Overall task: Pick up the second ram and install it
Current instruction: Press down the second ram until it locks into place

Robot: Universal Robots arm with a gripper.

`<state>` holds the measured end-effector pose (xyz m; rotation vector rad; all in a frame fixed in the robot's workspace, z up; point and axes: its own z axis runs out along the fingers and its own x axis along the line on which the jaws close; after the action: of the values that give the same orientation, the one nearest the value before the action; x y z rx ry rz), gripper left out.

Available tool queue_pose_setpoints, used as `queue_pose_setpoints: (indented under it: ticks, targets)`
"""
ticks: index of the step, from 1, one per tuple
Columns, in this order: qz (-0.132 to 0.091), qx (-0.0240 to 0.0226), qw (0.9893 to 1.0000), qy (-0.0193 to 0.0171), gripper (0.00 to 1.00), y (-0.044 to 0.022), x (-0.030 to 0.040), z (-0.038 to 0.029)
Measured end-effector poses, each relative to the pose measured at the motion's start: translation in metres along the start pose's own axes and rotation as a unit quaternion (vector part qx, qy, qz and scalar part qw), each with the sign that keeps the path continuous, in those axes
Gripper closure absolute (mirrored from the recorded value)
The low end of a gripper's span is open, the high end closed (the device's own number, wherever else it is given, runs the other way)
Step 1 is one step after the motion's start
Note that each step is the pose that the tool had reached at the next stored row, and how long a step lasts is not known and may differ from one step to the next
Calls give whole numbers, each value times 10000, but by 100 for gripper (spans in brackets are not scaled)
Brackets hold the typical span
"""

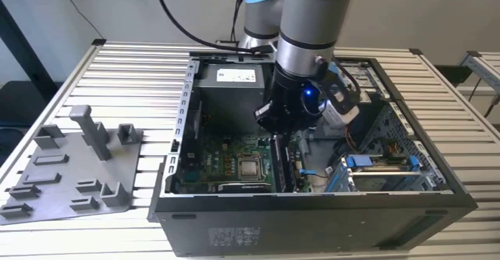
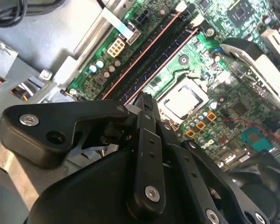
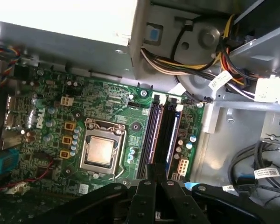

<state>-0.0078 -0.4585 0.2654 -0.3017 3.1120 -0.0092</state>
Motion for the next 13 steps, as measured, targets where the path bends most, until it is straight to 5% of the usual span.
queue_pose_setpoints:
  ticks: [9,13]
  targets:
    - [-678,-10,9977,-5,89,0,0,0]
    - [-998,-14,9950,-7,89,0,0,1]
